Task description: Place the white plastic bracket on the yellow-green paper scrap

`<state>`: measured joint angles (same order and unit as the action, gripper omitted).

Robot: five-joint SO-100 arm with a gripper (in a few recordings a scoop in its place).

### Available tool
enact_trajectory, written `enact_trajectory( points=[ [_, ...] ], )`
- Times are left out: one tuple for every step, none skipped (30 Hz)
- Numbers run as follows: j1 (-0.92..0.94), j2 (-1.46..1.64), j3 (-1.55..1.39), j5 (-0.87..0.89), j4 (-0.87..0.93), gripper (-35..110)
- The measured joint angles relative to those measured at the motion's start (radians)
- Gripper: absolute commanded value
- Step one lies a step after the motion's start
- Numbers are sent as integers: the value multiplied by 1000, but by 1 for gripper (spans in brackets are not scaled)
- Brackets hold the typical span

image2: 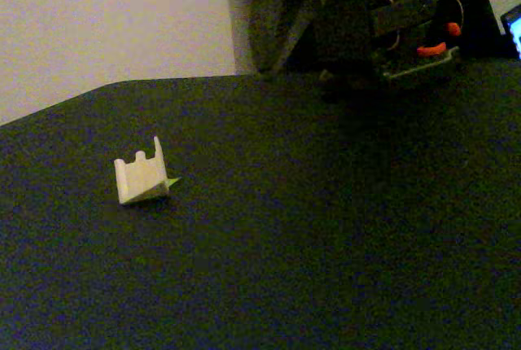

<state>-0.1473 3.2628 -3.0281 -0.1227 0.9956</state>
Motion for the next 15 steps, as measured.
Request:
enact_trajectory(
  points=[
    [0,6,-3,0,8,0],
    [0,8,-5,0,11,0],
    [0,9,-5,0,12,1],
    [0,9,-5,0,14,1],
    [0,9,-5,0,21,1],
    [0,9,-5,0,29,0],
    [0,9,-11,3,31,0],
    [0,9,-15,8,41,0],
    [0,9,-14,12,55,0],
    [3,9,-14,14,61,0],
    [12,9,-14,21,63,0],
    [26,9,-14,35,66,0],
    [37,9,-14,44,67,0],
    [43,9,-14,49,67,0],
    [48,9,-14,51,67,0]
  ],
)
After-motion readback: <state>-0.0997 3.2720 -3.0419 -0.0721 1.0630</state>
